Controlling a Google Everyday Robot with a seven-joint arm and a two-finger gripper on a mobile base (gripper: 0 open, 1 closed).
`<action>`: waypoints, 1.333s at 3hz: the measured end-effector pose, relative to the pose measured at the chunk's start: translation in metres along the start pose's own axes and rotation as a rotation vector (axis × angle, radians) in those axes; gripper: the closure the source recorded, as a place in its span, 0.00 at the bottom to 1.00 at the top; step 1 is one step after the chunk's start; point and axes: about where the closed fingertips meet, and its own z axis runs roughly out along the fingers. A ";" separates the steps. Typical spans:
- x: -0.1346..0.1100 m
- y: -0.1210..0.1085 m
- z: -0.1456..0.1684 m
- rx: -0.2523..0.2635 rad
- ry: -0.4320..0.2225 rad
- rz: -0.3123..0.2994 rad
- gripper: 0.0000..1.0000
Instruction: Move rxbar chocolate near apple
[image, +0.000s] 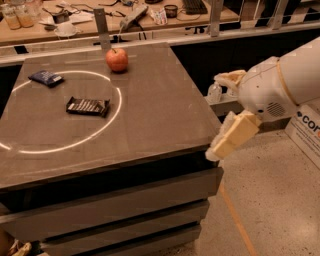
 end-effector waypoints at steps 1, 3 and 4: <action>-0.033 0.000 0.007 0.007 -0.110 0.014 0.00; -0.038 -0.010 0.019 0.041 -0.134 0.048 0.00; -0.056 -0.038 0.058 0.048 -0.197 0.074 0.00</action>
Offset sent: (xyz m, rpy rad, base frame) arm 0.0037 0.0291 0.0162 0.1080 -0.0240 0.0113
